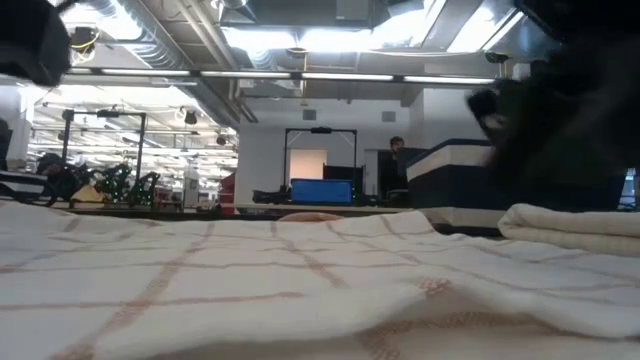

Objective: Fold towel
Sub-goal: Fold the white towel

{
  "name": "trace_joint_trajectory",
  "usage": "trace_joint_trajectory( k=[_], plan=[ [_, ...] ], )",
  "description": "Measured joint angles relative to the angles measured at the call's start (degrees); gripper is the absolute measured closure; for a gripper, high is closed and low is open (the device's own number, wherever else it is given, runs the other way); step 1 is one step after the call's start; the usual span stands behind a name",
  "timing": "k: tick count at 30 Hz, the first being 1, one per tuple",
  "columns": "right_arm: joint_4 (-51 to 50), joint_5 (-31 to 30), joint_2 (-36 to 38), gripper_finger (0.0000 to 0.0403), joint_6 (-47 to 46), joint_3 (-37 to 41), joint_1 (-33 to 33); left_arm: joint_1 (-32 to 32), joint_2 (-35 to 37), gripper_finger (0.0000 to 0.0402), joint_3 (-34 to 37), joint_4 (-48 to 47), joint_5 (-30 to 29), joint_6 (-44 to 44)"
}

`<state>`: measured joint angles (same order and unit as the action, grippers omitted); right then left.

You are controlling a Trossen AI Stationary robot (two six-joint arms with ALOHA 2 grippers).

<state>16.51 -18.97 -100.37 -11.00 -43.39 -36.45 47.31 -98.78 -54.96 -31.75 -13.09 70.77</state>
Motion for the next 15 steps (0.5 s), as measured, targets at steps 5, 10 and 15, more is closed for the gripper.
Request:
trace_joint_trajectory(
  k=[5,10,15],
  plan=[
    [-1.3,0.5,-0.2,0.0256,5.7,-1.3,4.7,1.1,0.0,0.0274,0.7,-0.8,3.7,-0.3],
    [-10.5,8.9,-0.9,0.0256,4.6,-1.2,9.2,2.7,0.3,0.0274,2.0,-1.5,3.9,0.7],
    [-18.2,12.7,-0.2,0.0256,-3.6,-1.6,9.8,3.2,0.2,0.0274,2.3,-1.8,2.5,-0.6]
  ],
)
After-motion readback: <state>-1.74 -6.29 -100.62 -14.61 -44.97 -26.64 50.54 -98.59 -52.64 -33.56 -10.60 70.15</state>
